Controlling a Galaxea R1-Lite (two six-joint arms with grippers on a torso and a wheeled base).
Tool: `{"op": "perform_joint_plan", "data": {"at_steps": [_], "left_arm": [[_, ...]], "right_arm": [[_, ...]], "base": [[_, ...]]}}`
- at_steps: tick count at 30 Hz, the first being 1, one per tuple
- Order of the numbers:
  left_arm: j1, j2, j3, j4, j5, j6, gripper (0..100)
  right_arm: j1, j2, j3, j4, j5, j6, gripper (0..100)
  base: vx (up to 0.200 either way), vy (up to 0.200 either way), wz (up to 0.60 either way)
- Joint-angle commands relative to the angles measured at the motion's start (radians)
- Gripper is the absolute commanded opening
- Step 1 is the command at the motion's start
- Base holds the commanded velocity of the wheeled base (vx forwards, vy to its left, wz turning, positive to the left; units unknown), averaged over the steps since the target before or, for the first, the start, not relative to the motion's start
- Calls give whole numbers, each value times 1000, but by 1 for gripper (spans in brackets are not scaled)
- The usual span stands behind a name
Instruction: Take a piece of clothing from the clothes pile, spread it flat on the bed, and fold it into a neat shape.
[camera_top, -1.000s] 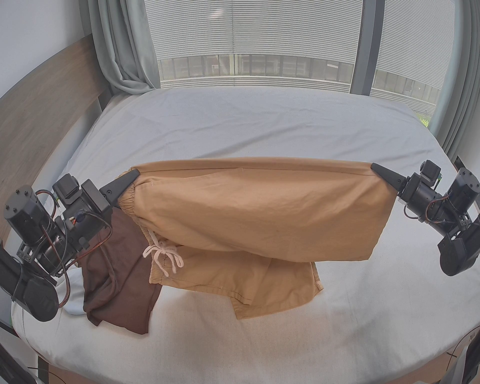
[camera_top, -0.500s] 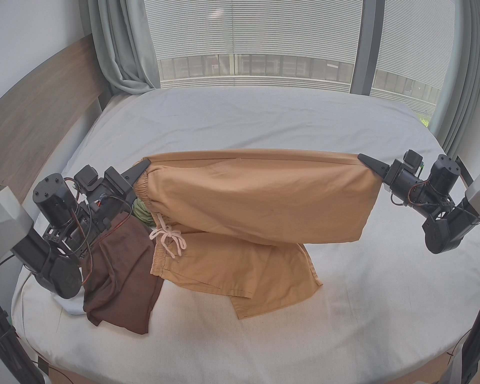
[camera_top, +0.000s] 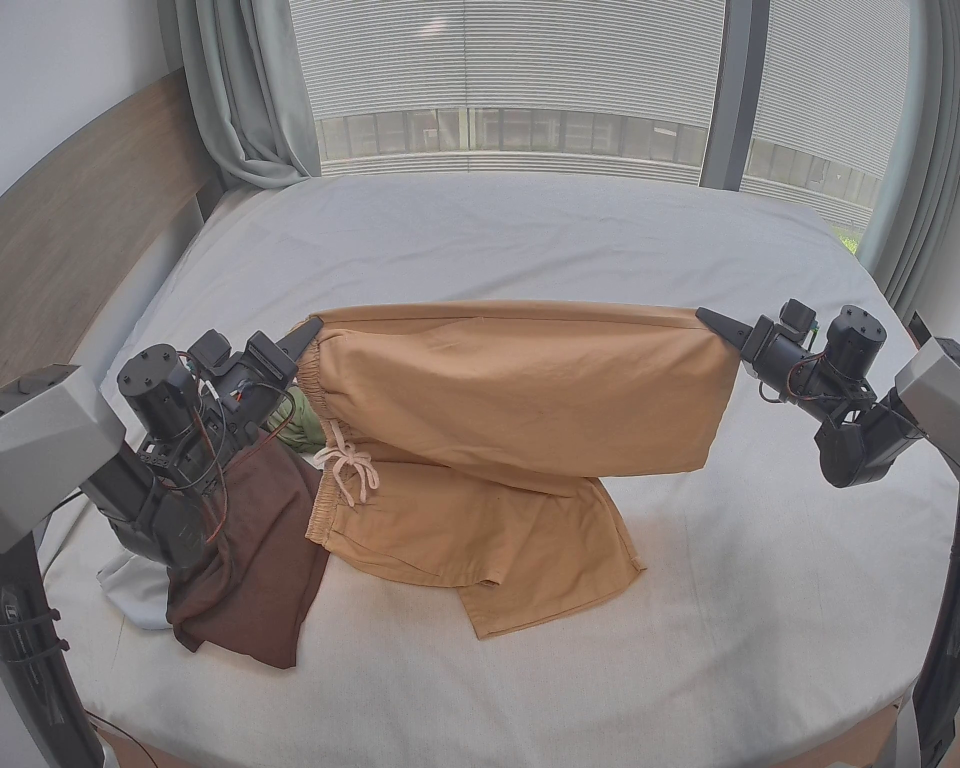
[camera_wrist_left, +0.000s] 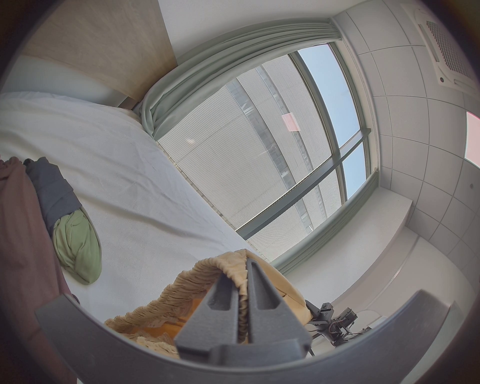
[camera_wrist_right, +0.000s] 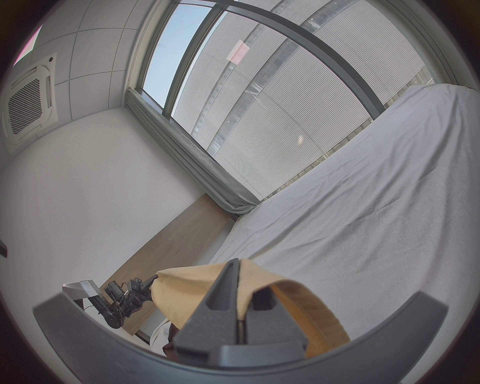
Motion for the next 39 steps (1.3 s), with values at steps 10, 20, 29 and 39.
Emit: {"op": "perform_joint_plan", "data": {"at_steps": [10, 20, 29, 39], "left_arm": [[12, 198, -194, 10, 0, -3, 0], [29, 250, -300, 40, -2, -7, 0], [26, 295, -378, 63, -4, -9, 0], [32, 330, -516, 177, 24, -10, 100]], "right_arm": [[5, 168, -179, 34, -13, 0, 0], [6, 253, -333, 109, -32, -2, 0], [8, 279, -391, 124, -43, 0, 0], [5, 373, -569, 160, -142, -2, 100]], "base": [[0, 0, 0], [0, 0, 0], [0, 0, 0], [0, 0, 0]]}}
